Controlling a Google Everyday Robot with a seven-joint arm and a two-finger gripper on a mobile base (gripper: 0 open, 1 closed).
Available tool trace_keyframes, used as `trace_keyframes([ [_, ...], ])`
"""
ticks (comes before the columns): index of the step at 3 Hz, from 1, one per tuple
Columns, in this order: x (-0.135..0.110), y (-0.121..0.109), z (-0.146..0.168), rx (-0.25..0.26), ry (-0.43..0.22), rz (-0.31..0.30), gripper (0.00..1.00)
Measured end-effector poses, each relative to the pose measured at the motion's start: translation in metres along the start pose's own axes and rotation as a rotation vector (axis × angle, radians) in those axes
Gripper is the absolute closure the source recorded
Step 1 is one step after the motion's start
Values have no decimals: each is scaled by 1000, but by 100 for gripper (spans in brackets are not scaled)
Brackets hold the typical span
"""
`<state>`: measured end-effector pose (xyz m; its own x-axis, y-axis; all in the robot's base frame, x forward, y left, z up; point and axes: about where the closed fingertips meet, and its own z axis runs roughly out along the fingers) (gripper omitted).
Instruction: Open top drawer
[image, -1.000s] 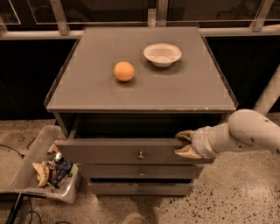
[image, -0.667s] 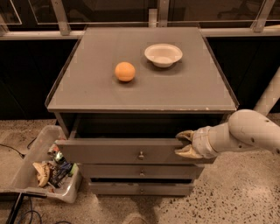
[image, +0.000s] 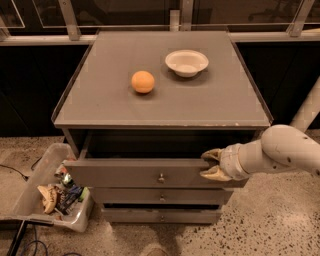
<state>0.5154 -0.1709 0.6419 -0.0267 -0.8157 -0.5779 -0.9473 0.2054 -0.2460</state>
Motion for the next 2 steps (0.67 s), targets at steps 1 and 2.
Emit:
trace_keyframes([
  [1,0,0,0,0,0,0,37],
  [2,6,11,-3,-10,-7,5,61],
])
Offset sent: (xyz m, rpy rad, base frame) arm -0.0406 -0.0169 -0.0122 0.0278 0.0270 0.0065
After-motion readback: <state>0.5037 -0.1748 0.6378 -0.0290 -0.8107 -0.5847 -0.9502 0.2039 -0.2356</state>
